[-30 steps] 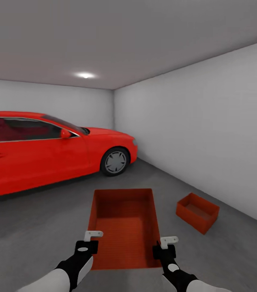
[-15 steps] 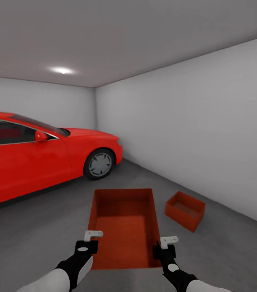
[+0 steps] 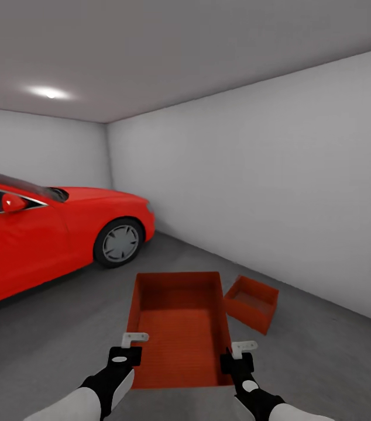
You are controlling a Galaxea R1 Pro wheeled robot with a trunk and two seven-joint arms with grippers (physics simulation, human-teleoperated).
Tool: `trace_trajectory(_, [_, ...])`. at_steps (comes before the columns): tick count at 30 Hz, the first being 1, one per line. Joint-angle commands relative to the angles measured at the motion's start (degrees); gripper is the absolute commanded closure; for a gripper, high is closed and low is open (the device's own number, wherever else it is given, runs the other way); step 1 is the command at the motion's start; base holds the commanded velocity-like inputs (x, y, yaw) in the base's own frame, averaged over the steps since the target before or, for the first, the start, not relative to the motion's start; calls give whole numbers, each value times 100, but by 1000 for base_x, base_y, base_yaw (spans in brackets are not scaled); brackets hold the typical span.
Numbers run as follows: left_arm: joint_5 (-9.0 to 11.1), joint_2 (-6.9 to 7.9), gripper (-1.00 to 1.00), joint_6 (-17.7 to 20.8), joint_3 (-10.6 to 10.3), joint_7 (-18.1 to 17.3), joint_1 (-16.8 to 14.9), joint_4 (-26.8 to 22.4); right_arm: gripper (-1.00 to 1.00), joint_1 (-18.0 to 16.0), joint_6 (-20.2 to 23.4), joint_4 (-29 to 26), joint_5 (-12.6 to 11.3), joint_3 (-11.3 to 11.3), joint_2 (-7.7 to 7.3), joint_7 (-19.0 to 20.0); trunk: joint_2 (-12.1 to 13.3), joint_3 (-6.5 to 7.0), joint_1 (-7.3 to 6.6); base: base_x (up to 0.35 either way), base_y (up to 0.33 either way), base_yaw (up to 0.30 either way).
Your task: Move the two storage containers from the living room to the garage. In the garage, place one container on the floor and stack the other container on top of it (either order is fine).
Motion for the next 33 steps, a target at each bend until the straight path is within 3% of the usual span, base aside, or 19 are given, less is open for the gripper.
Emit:
trace_trajectory(1, [337,-43,100,14,144,-14,-8,-35,100,-3,-9,10,-39,119,3,24,-6,-8,4,305,196,-285])
trace_trajectory(33, [337,-43,100,14,140,-14,-8,-35,100,-3,-9,10,-39,119,3,24,-6,-9,4,304,197,-285])
